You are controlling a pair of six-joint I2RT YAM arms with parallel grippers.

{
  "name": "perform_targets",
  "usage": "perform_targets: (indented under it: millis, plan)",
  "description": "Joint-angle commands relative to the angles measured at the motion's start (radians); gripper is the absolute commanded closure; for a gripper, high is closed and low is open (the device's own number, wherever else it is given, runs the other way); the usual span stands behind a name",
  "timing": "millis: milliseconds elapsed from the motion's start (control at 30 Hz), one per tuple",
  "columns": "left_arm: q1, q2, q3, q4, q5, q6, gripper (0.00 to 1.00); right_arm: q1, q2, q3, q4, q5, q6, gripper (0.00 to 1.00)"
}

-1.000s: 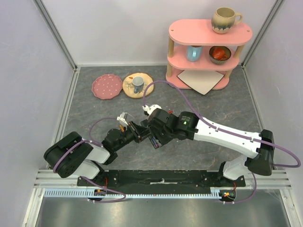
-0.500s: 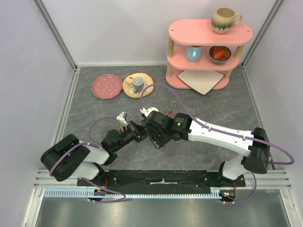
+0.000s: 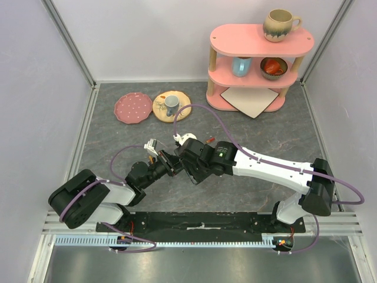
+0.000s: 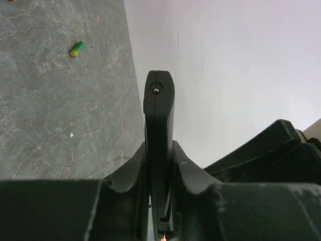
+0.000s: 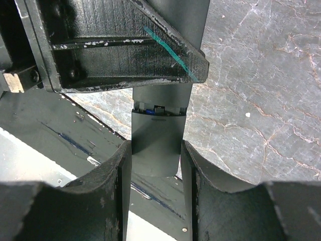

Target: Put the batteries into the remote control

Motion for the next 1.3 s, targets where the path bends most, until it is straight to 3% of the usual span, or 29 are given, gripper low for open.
perform_targets:
  millis: [0,1267]
  plan:
    - [-0.009,-0.035,0.017,0.153,-0.018,0.029,0.98,0.004,0.009,0.004,0.023,0.003,0.012,0.76]
    - [-0.028,-0.1,0.075,0.035,0.037,0.027,0.98,0.006,0.048,-0.03,0.023,0.005,-0.007,0.77]
